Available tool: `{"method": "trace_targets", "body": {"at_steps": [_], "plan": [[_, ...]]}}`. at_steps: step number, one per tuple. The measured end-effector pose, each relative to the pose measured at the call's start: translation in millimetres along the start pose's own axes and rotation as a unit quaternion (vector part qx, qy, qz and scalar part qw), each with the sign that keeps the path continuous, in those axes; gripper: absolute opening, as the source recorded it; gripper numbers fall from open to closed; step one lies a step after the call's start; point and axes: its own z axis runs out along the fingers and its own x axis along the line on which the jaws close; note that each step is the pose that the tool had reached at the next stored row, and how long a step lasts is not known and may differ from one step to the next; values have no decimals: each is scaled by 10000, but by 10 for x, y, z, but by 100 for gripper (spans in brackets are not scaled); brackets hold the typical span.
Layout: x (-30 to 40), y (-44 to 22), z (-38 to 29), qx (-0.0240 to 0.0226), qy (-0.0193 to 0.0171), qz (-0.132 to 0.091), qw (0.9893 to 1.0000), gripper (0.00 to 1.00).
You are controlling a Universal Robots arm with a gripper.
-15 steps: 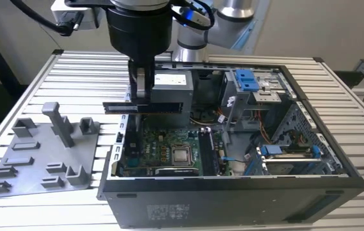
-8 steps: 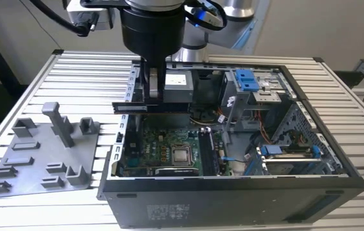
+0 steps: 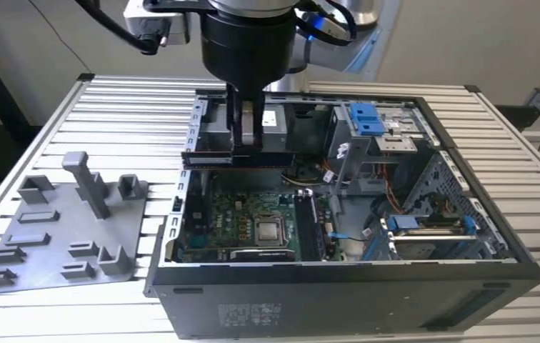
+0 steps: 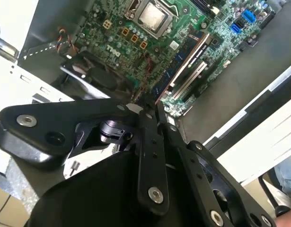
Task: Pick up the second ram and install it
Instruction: 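Pick up the second ram and move it above second insertion slot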
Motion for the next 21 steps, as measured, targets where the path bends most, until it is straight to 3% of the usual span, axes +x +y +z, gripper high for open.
{"method": "trace_targets", "body": {"at_steps": [21], "plan": [[21, -461, -17, 0, 0, -1, 10000, 14]]}}
